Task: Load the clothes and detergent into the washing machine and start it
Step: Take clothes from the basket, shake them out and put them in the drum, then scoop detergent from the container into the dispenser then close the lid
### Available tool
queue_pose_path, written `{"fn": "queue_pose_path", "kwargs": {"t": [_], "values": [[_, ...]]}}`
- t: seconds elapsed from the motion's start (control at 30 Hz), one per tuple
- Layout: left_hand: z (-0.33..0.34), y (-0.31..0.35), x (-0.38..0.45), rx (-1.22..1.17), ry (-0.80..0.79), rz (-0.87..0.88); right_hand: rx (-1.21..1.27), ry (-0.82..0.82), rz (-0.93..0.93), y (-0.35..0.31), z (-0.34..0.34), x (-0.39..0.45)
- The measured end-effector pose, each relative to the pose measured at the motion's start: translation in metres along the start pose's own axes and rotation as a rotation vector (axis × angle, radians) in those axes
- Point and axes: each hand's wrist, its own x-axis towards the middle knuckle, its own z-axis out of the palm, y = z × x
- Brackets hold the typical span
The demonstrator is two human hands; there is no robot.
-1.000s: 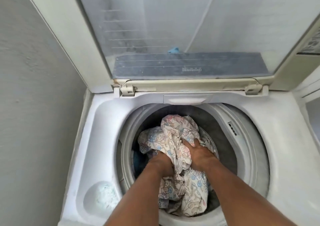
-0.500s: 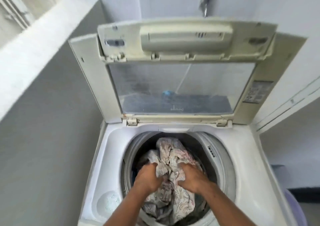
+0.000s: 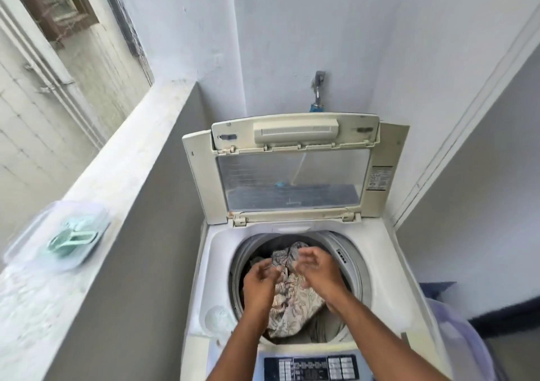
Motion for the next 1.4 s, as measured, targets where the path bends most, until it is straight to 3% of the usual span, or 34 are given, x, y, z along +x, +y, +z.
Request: {"fn": "queue_pose_path", "kwargs": {"t": [0.17,0.43,0.63,0.73,1.4], "values": [[0.031,0.036,0.006,-0.451,-0.045,-0.003,0.62,0.168,0.069,-0.017,0.001,0.021],[0.08,0.039,0.072,-0.824,0.066,-0.15,1.168,0.232,0.236,0.003,0.009,0.091],[0.098,0.0,0.117,-0.94,0.286,-0.286,1.211,0.264,0.405,0.036,0.024,0.131],[0.102,-0.017,0.128,-0.963,0.311,-0.33,1.22,0.248,0.476,0.046,0.03,0.142],[0.101,-0.028,0.149,-0.999,0.054,-0.326,1.286,0.149,0.41,0.064,0.032,0.155]]}}
